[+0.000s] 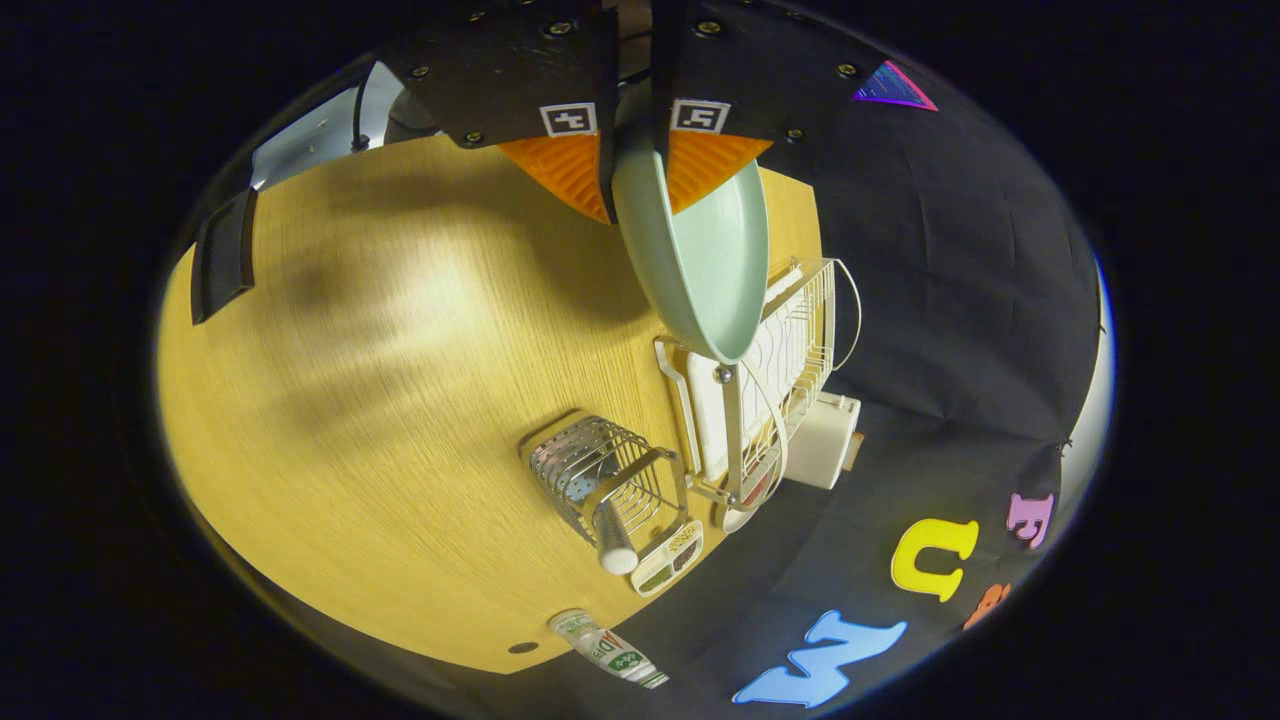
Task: Take the plate from the dish rack, then take the spoon from the basket and place it into the plate.
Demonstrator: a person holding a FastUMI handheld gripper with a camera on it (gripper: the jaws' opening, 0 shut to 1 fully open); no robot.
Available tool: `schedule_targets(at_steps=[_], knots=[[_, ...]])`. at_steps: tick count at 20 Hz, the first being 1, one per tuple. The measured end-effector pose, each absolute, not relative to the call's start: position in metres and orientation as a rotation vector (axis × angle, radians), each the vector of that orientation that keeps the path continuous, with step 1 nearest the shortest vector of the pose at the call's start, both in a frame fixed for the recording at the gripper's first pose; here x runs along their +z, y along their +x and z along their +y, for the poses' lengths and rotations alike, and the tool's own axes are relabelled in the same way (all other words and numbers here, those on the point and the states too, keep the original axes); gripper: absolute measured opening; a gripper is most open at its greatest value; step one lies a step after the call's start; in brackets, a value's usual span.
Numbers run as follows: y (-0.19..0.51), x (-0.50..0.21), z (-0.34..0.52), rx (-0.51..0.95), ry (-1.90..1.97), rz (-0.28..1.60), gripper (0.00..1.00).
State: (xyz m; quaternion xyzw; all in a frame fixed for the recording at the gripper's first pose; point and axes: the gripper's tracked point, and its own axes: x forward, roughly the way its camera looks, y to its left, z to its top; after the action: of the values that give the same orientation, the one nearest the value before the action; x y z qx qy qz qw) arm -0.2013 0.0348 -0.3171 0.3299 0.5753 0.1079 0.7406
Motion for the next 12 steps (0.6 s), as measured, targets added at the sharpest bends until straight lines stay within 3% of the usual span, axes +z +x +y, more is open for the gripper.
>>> schedule_targets(at_steps=[12], knots=[[-0.196,-0.361,0.035,0.277,0.778,1.286,0.13]])
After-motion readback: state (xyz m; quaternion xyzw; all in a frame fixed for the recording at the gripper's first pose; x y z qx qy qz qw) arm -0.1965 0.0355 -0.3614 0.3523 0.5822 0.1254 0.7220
